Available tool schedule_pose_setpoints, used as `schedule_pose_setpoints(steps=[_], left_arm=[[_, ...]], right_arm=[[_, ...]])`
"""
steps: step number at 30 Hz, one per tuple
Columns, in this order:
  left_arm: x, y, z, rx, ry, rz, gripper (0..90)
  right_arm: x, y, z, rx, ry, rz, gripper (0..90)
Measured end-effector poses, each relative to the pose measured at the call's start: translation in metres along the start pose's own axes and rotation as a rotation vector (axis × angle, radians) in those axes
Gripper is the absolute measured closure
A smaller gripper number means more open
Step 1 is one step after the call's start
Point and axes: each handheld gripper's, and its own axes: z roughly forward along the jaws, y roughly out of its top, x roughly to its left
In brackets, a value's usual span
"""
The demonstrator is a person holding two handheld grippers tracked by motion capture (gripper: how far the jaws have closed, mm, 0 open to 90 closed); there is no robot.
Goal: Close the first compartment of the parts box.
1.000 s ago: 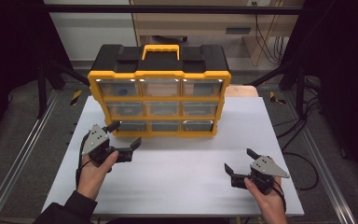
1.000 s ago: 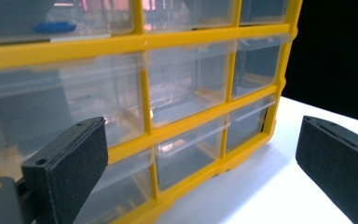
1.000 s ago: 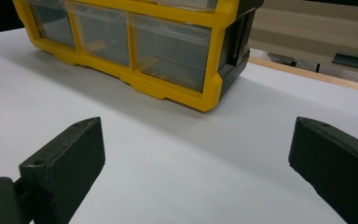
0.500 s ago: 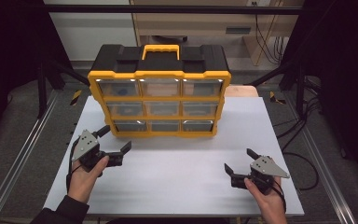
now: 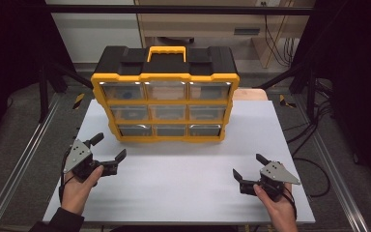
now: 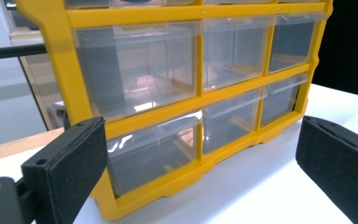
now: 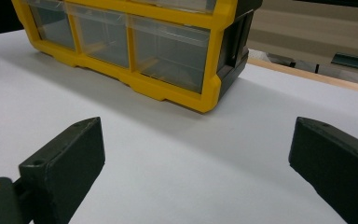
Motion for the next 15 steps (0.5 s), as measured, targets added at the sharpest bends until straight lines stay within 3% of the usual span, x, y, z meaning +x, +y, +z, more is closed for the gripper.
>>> schedule_pose_setpoints(steps=[11, 15], left_arm=[[-0.001, -0.016, -0.011, 0.01, 0.012, 0.022, 1.8], [-0.001, -0.021, -0.012, 0.007, 0.019, 0.012, 1.8]], right_arm=[[-0.001, 0.001, -0.002, -0.009, -0.005, 0.003, 3.7], [-0.002, 0.001, -0.003, -0.012, -0.009, 0.004, 3.7]])
